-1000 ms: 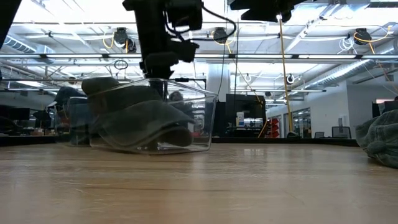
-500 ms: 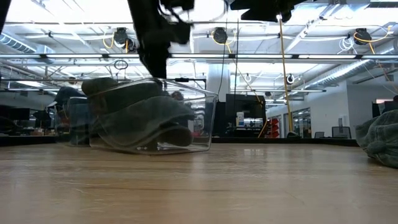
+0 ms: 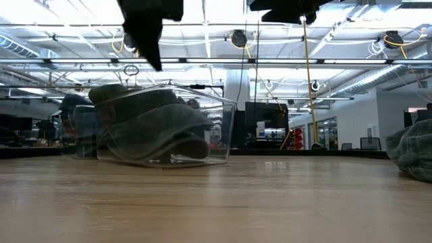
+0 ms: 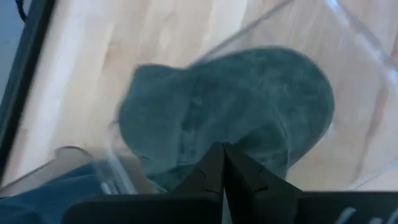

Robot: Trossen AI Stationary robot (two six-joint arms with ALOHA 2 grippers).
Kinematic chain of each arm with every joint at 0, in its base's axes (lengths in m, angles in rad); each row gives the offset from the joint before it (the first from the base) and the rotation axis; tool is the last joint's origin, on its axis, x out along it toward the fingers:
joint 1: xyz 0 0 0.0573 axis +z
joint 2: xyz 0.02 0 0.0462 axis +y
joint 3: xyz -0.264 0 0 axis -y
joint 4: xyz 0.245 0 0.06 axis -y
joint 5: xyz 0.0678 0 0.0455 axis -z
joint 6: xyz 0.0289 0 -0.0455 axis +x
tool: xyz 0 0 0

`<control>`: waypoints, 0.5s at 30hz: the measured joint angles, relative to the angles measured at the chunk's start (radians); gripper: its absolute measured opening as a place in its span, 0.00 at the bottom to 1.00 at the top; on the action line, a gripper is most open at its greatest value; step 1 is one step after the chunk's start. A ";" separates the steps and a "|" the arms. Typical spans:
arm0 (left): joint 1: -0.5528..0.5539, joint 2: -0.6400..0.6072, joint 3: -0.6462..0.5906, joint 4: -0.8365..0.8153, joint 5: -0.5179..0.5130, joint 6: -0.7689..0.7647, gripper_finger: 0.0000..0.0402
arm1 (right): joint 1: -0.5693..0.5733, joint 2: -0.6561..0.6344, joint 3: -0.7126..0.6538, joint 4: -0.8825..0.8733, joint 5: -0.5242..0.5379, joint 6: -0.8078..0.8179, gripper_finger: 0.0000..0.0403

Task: Pick & Place hat
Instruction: Put the top black cap into the bottom transparent bin

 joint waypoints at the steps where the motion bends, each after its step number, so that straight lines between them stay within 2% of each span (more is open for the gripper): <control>1: -0.002 0.005 -0.031 0.032 0.000 0.005 0.01 | 0.000 0.000 0.000 0.000 0.000 0.001 0.78; 5: 0.009 0.016 -0.171 0.226 0.047 0.012 0.01 | 0.000 0.000 0.000 0.000 0.000 0.002 0.78; 8: 0.027 0.012 -0.270 0.373 0.121 0.010 0.02 | 0.000 0.000 0.000 0.000 0.000 0.002 0.78; 15: 0.088 0.012 -0.387 0.414 0.154 -0.107 0.02 | 0.000 0.000 0.000 0.000 0.000 0.002 0.78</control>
